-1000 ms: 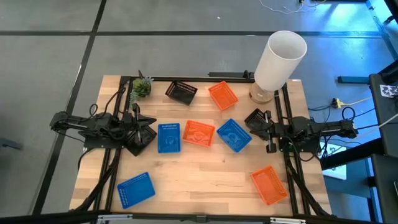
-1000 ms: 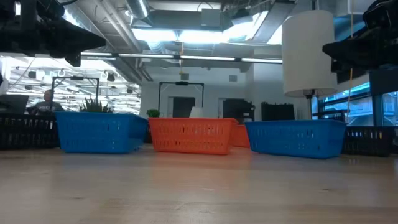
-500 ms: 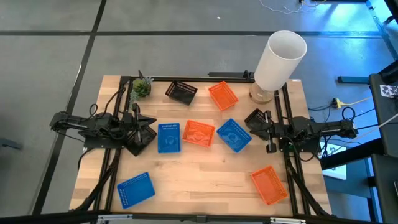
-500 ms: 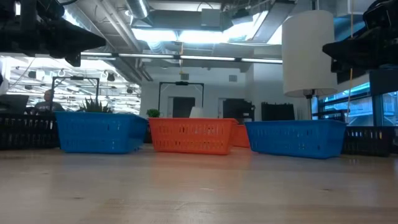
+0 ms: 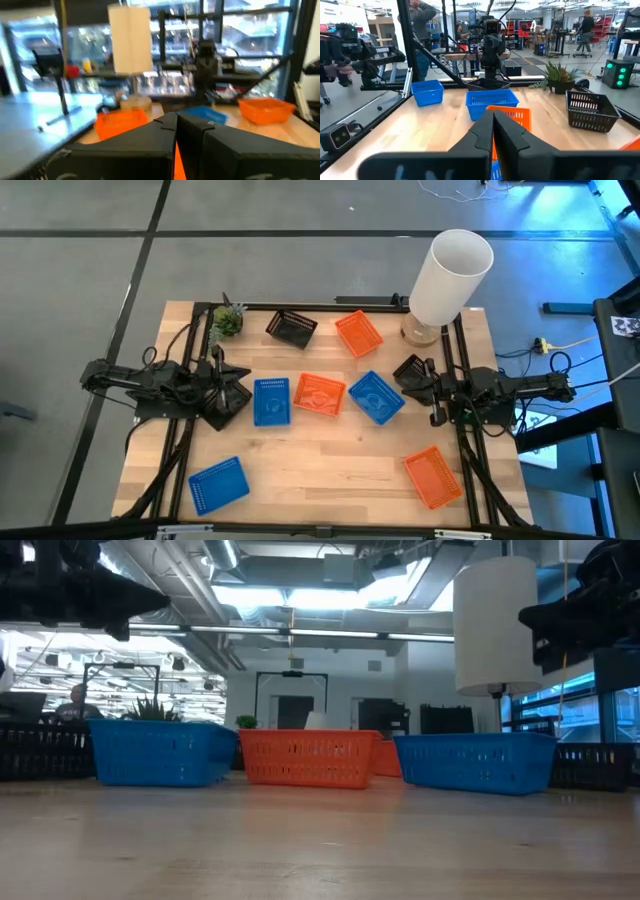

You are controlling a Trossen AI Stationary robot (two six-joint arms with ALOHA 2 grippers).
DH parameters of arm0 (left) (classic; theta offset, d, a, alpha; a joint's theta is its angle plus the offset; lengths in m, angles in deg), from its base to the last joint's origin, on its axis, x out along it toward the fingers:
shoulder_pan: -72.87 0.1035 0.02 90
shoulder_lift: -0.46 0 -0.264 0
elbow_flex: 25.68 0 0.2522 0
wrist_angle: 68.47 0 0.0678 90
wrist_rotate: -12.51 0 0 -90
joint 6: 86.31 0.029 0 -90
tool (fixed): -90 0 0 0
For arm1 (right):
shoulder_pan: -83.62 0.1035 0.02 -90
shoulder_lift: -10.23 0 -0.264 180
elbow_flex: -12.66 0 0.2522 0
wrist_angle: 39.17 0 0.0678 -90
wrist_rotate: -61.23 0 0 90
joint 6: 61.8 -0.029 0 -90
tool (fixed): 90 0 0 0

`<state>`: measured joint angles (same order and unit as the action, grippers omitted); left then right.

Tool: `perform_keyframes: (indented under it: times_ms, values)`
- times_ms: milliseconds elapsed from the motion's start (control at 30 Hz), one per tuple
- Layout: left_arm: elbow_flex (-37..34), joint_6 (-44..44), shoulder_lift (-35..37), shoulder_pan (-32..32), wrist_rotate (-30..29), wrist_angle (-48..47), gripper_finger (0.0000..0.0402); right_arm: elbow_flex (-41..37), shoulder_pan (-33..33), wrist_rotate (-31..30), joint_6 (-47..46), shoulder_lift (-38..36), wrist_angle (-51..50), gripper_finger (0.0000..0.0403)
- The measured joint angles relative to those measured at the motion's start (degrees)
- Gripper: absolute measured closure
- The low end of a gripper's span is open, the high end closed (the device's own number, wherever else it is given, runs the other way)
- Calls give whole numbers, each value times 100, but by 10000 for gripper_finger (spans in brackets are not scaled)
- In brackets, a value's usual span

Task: Stack baskets by color
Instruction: Stack the bottom blue bin on the top left blue bin

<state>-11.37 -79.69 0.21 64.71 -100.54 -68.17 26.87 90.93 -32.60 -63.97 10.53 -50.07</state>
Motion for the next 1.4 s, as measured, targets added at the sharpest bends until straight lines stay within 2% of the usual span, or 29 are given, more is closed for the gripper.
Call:
perform_keyframes:
  times_ms: [133,233,467,567,700,867,1033,1133,1400]
  values:
    - [443,274,-9,-5,455,-49,401,0,-2,-18,323,0,16,389]
    - [1120,430,-212,-20,586,-801,401,0,-2,-35,439,1,17,389]
    - [3094,179,-1696,-20,307,-2895,401,0,-1,-102,408,1,26,389]
    - [3937,-399,-2582,-20,269,-3844,401,0,-1,-103,414,2,28,389]
    - [5106,-2077,-3763,-20,322,-5501,401,0,0,-103,414,2,32,389]
    - [6271,-4026,-5096,-196,1368,-7476,401,0,-1,-105,417,2,32,389]
    - [6655,-5372,-5842,-618,2355,-8655,401,0,0,-106,415,0,38,389]
    - [6598,-5893,-6033,-894,2795,-8858,401,0,0,-107,417,0,80,389]
    - [6353,-6934,-6096,-1478,2553,-8199,401,0,-2,-110,414,-2,157,389]
